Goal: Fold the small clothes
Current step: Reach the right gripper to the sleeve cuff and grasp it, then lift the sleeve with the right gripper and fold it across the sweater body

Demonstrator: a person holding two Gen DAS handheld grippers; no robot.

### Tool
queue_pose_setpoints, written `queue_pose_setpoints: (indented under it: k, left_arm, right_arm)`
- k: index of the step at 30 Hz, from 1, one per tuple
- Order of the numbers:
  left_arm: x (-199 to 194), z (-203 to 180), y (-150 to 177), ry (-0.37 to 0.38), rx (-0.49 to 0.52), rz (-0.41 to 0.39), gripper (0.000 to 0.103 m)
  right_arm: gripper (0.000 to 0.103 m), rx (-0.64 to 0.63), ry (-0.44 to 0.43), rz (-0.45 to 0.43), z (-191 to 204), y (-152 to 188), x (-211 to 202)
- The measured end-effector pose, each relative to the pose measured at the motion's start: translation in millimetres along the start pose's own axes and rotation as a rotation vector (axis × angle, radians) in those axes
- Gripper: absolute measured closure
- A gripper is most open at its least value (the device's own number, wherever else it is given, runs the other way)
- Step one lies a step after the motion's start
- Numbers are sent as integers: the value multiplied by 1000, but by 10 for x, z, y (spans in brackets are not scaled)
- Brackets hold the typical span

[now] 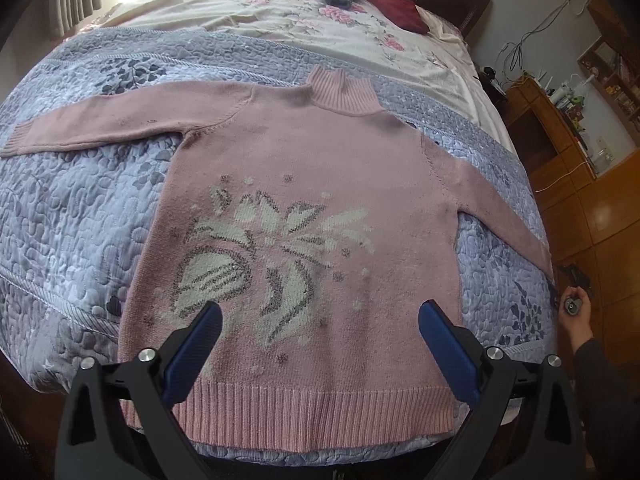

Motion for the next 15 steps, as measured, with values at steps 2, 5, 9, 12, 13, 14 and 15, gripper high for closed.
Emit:
queue_pose_setpoints:
  k: [2,5,9,12,13,14,15]
  left_arm:
    - [20,24,-11,16,-23,11,4]
    - [13,69,-31,30,-41,16,4]
    - [-19,95,-60,68,-45,22,4]
    - [-88,85,-138,104,-42,-11,4]
    - [-117,71,-180,117,-32,-26,4]
    - [-136,48,-225,128,-19,-27,4]
    - [-152,30,-287,133,-11,-29,4]
  right_arm:
    - [78,-18,-4,6,72,2,45]
    - [96,-84,16,-14,253,35,-8]
    - [97,-282,9,-43,879,172,-166]
    - [97,-455,-31,-52,1524,445,-306]
    - [97,-506,-47,-53,1743,544,-338]
    - [97,-568,-56,-55,1974,683,-367]
    - [97,-623,-67,-55,2182,830,-391]
Point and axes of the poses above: each gripper's, at about its wrist camera, not at the fingertips, and x roughly the way its jaws point, z to its left, y to its underside, the point moved 4 cm from there along x, roughly the way its jaws point, and after that the axes turned 10 degrees about -x, right-handed, at the moved point
